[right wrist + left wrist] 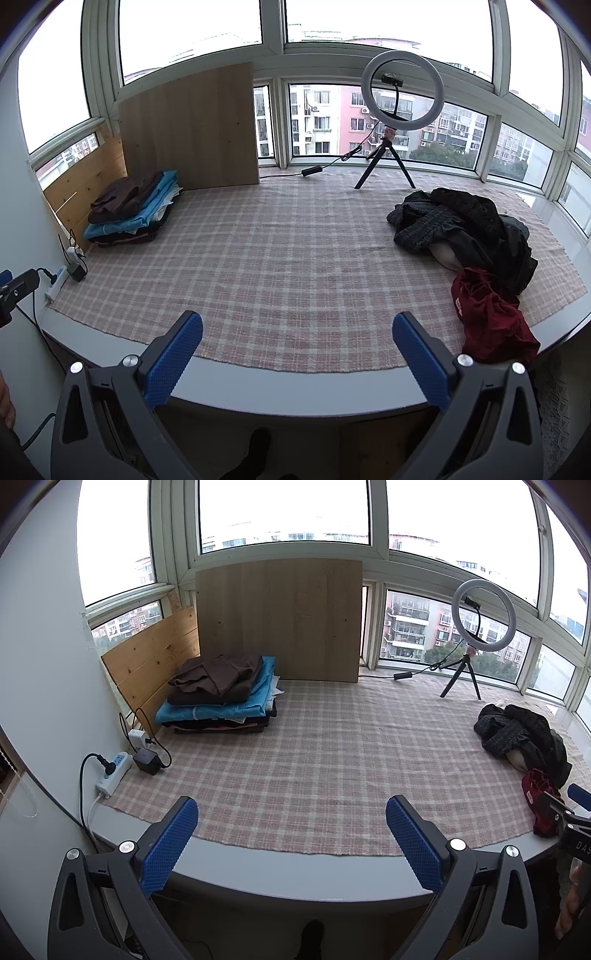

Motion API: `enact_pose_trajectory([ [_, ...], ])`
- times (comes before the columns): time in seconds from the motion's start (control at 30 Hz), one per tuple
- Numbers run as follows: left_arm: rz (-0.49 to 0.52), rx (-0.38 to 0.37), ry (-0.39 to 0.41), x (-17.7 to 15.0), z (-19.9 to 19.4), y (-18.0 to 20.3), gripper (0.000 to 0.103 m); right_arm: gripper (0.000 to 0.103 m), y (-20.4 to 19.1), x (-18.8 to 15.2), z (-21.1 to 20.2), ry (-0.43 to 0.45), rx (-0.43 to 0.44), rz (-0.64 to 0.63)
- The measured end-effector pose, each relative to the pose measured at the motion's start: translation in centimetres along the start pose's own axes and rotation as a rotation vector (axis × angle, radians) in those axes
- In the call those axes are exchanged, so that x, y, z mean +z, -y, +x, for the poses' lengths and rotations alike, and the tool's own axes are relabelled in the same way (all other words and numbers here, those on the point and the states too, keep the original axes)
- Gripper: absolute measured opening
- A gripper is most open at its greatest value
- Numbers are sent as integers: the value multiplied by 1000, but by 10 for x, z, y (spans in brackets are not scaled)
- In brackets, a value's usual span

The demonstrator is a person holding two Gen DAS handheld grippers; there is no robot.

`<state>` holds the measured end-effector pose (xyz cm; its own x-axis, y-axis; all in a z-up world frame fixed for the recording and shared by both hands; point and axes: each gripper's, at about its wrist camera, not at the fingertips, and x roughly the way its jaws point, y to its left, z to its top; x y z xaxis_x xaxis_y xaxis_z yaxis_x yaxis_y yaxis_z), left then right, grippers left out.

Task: Fold clothes
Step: 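Move both grippers toward the pile of dark clothes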

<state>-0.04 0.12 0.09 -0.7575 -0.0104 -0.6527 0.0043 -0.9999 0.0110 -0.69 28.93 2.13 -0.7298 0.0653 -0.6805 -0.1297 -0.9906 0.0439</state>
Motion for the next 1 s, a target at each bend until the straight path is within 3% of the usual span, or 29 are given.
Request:
enact_pose_trajectory([
  [0.37, 23, -11, -10, 6, 21, -1, 102, 103, -4, 13, 20, -16, -4, 9],
  [1.0, 63, -63, -26, 56, 72, 17, 102, 103, 1, 49, 59, -10, -62, 57],
])
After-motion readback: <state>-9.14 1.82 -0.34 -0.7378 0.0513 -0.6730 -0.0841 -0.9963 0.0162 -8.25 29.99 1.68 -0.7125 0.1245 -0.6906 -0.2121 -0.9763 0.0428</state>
